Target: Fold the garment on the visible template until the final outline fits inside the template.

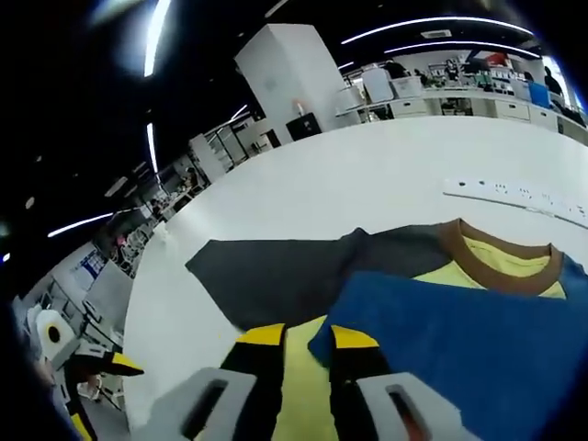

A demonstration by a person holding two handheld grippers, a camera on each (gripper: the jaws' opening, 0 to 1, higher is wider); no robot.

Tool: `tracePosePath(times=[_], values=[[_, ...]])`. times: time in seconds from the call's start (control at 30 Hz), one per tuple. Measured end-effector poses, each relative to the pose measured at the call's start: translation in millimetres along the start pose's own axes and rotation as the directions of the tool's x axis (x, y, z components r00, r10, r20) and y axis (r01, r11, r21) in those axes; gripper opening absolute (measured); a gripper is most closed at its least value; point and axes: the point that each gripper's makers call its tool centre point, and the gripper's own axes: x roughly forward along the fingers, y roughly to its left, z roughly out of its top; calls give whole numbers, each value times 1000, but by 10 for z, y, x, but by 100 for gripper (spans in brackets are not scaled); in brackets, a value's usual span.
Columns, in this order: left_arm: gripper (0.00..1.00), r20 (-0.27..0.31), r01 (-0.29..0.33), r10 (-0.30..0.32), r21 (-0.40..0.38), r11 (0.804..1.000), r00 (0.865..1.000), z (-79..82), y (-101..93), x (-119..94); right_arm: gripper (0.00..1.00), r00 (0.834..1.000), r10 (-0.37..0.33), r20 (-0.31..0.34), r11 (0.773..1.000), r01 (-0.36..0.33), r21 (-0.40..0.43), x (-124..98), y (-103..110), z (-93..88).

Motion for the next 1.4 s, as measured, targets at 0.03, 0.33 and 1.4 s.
tracePosePath(times=[0.03,0.33,1.4], values=[[88,0,0,0,1,1000,1000,0,-2,1,31,1000,1,1,1000,-1,-12,-1,5,1],[88,-5,1,-1,1,1000,1000,-8,-8,2,65,1000,5,30,997,-3,-77,-50,19,9],[90,191,-110,162,-259,960,968,404,616,-313,77,989,-33,146,998,41,-54,-1055,-445,-37]])
